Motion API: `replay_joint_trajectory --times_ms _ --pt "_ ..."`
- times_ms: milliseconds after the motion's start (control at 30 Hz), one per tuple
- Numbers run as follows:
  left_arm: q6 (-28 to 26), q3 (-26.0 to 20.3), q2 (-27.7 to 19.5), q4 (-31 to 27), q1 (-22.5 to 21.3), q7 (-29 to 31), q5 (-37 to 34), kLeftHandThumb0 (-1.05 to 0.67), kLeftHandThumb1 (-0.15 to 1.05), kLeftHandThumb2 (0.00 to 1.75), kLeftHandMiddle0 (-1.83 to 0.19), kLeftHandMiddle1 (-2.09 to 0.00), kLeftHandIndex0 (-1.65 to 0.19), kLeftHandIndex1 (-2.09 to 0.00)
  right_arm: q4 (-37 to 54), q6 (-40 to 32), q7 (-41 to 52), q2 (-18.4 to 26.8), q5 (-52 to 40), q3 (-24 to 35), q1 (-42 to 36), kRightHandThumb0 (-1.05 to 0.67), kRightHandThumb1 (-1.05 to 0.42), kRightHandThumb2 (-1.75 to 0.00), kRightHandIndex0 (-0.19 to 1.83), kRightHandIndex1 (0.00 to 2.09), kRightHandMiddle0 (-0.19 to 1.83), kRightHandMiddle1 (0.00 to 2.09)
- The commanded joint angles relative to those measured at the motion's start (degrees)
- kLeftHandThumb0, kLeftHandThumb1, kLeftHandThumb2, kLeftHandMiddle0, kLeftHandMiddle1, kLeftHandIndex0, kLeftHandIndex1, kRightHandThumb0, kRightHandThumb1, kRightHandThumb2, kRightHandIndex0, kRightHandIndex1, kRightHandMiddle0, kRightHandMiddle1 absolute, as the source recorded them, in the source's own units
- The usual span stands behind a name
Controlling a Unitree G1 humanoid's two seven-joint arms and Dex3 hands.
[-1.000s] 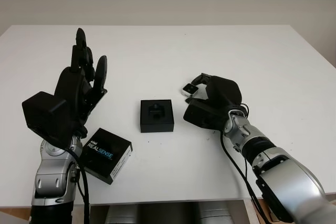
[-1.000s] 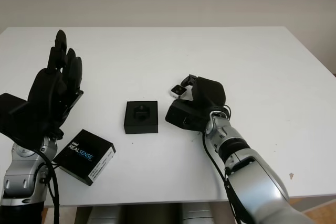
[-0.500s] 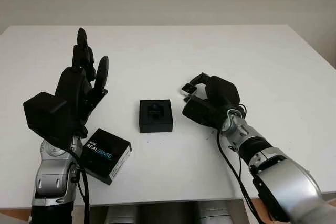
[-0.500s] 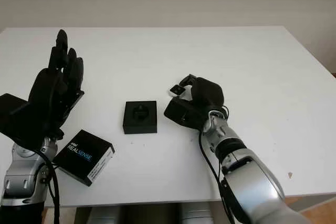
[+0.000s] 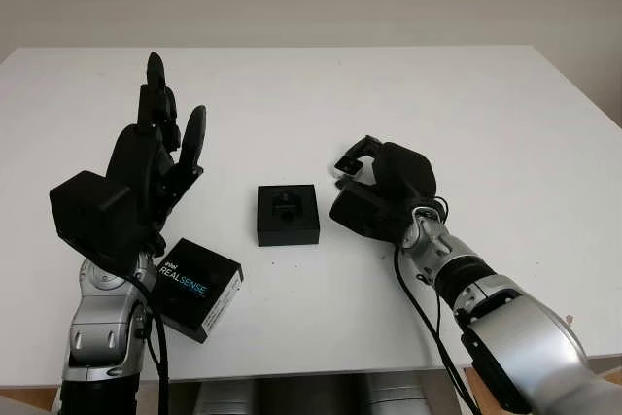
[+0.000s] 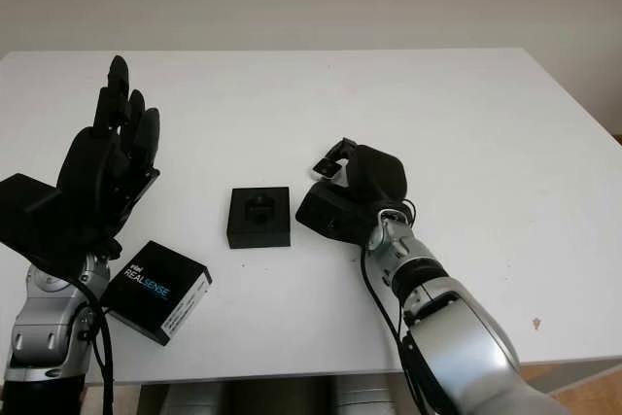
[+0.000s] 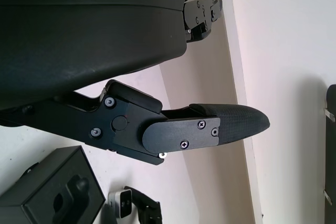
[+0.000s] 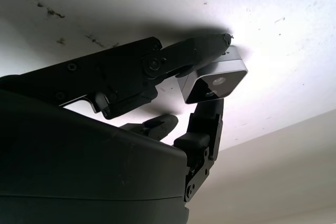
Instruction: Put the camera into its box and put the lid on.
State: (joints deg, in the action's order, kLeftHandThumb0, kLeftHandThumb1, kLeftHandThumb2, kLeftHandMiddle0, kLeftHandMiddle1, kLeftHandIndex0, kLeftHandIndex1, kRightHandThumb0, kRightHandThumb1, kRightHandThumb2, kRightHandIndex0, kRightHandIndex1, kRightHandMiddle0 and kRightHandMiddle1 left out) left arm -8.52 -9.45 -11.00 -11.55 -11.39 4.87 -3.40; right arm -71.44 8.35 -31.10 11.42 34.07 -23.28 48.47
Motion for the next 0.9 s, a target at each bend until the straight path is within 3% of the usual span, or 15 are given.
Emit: replay_joint_trajectory --times_ms 0,500,600,867 --pt "0.24 -0.05 0.09 -0.45 0.47 -0.19 -0.24 -0.83 1.05 0.5 0.19 0.0 0.19 -0.01 -0.51 1.29 -0.26 0.01 1.27 -1.33 -0.13 -0.44 -1.0 -0.06 0.53 0.08 0.5 1.25" --pt "1.83 -0.08 0.17 0.78 -0.01 -0.38 -0.26 -0.85 1.05 0.47 0.19 -0.01 0.18 -0.01 -0.3 4.83 -2.26 4.28 4.66 -3.47 2.0 -0.46 -1.0 -0.05 0.55 0.08 0.48 1.28" --pt "2.1 0.08 -0.09 0.89 -0.05 -0.01 -0.25 -0.84 1.05 0.48 0.19 0.0 0.19 0.0 0.33 6.48 -3.17 4.96 3.61 -2.09 2.44 -0.44 -0.96 -0.04 0.58 0.09 0.52 1.27" --pt "2.22 0.02 0.01 1.08 -0.39 0.19 -0.61 -0.82 1.05 0.5 0.19 0.0 0.19 0.0 5.66 10.72 6.71 6.67 -6.85 6.87 3.97 -0.42 -0.97 -0.06 0.5 0.04 0.45 1.4"
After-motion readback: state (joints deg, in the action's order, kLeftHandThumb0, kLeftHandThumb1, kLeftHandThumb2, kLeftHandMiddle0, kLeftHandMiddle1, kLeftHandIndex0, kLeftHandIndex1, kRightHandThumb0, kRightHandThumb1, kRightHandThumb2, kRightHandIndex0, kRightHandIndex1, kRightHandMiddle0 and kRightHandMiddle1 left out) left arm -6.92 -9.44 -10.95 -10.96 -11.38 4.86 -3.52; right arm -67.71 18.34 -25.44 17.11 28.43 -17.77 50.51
